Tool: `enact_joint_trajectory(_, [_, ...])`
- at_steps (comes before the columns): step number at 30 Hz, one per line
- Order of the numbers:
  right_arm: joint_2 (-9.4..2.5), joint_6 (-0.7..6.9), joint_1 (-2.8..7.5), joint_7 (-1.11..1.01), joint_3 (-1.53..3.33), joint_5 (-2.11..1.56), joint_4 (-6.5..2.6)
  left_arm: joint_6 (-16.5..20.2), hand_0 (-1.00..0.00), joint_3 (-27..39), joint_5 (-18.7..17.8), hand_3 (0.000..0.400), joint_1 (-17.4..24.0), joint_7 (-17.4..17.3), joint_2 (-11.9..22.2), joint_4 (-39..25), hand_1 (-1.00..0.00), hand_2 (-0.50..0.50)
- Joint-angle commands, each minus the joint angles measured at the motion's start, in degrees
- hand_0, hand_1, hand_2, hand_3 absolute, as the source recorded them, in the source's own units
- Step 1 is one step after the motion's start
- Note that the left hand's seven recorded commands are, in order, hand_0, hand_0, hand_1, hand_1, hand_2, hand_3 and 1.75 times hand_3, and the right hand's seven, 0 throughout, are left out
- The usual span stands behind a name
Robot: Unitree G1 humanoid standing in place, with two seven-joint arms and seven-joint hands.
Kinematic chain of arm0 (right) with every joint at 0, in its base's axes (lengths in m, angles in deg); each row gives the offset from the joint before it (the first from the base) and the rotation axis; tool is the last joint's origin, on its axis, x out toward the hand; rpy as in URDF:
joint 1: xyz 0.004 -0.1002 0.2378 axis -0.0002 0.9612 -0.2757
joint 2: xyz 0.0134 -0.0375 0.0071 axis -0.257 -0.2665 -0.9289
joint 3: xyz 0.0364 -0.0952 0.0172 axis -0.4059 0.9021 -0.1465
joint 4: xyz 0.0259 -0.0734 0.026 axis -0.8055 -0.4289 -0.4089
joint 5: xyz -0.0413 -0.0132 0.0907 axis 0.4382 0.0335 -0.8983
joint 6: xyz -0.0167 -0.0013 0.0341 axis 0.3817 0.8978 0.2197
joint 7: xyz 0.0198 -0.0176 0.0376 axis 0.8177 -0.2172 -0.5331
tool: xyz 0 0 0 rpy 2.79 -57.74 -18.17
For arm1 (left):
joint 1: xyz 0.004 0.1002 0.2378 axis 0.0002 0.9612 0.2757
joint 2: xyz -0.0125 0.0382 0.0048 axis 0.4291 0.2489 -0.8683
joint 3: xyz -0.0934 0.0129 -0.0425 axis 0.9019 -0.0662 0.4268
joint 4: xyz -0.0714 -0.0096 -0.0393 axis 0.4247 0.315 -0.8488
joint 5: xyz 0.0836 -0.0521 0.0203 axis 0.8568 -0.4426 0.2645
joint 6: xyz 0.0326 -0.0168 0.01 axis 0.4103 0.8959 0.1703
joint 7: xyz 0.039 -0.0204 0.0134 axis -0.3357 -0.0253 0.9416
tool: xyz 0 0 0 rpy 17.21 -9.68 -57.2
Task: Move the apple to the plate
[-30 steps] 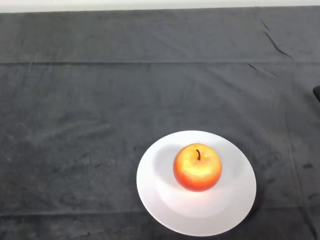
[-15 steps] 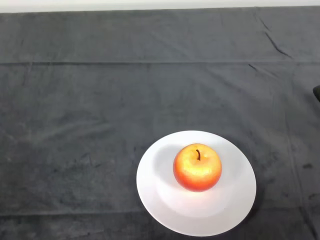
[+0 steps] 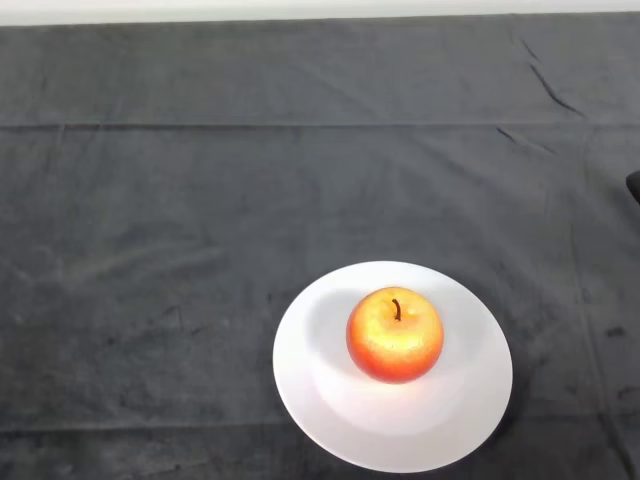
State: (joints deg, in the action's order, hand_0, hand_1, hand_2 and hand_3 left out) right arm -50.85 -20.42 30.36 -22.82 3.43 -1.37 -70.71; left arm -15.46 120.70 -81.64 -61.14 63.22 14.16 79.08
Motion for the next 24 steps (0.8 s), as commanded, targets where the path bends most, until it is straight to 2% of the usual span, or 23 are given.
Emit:
enact_joint_trajectory(1, [1.38,-0.23,0.39,0.13,-0.49,-0.19,0.61,-1.6,0.0,2.4,1.8,0.0,-1.6,0.1,-0.8,3.0,0.0,0.0])
enact_joint_trajectory(24, [1.38,-0.24,0.39,0.12,-0.48,-0.18,0.6,-0.6,0.0,2.4,1.9,0.0,-1.1,-0.1,-1.2,1.2,0.0,0.0])
